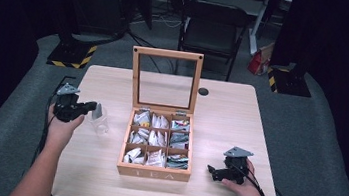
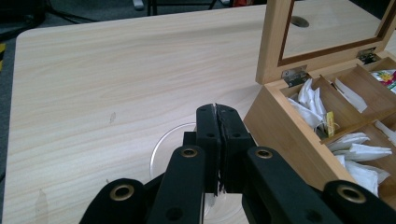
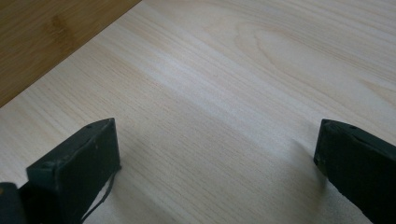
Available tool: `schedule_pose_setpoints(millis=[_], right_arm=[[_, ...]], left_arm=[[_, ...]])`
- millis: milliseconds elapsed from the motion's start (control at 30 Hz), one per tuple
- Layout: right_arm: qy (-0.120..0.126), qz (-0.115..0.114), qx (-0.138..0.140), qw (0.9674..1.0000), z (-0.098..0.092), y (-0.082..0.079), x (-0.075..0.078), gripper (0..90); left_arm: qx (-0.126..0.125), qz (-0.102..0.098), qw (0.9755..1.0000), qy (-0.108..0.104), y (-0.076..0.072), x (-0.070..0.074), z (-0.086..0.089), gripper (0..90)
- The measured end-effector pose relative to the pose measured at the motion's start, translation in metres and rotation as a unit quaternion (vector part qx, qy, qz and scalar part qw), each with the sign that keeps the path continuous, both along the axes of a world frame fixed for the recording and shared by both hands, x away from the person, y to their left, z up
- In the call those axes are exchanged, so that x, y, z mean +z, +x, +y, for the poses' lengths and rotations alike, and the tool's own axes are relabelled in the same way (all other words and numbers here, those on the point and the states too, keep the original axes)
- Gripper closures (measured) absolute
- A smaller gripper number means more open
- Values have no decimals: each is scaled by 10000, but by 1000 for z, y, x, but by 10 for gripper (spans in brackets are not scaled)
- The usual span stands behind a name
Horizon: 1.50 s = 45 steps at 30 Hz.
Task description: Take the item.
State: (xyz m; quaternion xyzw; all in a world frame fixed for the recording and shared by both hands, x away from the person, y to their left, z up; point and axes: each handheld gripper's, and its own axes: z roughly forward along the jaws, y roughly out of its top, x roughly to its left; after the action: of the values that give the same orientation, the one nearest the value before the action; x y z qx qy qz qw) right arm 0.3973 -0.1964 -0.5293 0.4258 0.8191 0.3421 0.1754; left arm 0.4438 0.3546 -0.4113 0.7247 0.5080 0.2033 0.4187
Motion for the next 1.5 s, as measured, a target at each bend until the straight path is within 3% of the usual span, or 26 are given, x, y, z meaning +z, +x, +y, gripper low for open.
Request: schedule_pose_setpoints(millis=[500, 533, 933, 1033, 1067, 1500], right_arm=[[2, 1, -2, 10000, 0, 0, 0, 0], [2, 0, -1, 10000, 0, 0, 0, 0], [0, 1, 0, 10000, 0, 0, 0, 0], [0, 1, -1, 10000, 0, 0, 0, 0], [0, 0, -1, 10000, 0, 0, 0, 0], [5, -11, -10, 10000, 0, 0, 0, 0]], left_arm=[[30, 158, 9999, -11, 3, -17, 2, 884], [36, 246, 9997, -35, 3, -19, 1, 884], [-15, 298, 9995, 99, 4, -21, 0, 878], [-3, 304, 9995, 98, 4, -21, -1, 875], [4, 388, 9992, 97, 4, -22, -1, 874], [0, 415, 9991, 70, 6, -23, -1, 829]])
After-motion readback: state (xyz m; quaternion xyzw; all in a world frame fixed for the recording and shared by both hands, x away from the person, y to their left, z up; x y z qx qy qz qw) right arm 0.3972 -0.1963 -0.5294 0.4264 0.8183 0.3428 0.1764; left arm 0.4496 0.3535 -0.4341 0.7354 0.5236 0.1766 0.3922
